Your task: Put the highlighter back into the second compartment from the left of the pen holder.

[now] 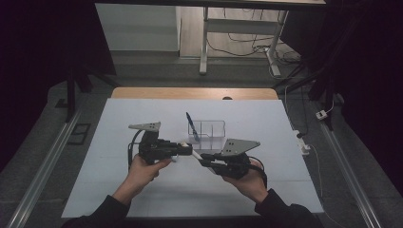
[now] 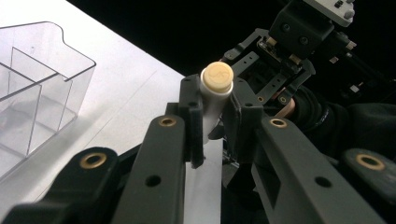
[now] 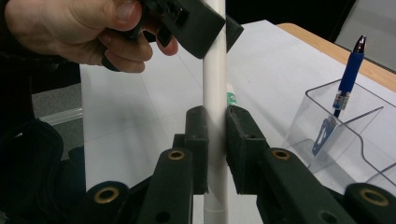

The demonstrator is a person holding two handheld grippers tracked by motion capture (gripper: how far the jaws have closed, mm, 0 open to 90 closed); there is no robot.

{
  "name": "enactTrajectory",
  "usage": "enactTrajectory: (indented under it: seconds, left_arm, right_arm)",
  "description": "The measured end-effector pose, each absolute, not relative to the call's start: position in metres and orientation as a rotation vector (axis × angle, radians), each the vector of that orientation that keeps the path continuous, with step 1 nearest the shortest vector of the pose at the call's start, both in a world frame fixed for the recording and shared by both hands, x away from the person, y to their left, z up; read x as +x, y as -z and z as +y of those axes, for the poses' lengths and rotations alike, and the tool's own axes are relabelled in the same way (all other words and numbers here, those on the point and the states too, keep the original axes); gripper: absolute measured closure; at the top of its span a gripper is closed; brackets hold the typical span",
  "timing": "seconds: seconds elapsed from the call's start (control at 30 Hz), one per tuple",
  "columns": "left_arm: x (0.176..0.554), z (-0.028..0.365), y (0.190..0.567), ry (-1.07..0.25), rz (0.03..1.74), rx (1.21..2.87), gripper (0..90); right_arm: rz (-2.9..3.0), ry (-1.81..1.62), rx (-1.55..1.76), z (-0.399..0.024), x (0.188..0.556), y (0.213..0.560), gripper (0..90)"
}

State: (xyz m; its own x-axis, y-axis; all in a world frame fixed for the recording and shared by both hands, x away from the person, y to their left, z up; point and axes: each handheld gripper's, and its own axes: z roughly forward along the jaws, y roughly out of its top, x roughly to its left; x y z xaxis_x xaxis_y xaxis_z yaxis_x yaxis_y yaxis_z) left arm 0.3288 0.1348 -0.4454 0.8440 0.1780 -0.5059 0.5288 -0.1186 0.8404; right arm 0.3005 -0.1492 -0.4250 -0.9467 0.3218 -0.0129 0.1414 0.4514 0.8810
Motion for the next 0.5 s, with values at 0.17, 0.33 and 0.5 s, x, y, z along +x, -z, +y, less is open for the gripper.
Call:
enactTrajectory:
  seconds: [0.17, 0.33, 0.5]
  left_arm:
    - [0.329, 0.132, 0.439, 0.282, 0.554, 1.724, 77.9]
    - [0.333, 0.133, 0.428, 0.219, 0.563, 1.760, 77.8]
    - [0.337, 0.131, 0.413, 0.151, 0.558, 1.815, 77.9]
  right_arm:
    - [2.518, -1.509, 0.423, -0.150, 0.302, 0.426, 74.2]
    - [2.518, -1.492, 0.489, -0.154, 0.303, 0.426, 59.8]
    - [2.549, -1.452, 0.582, -0.164, 0.304, 0.428, 47.3]
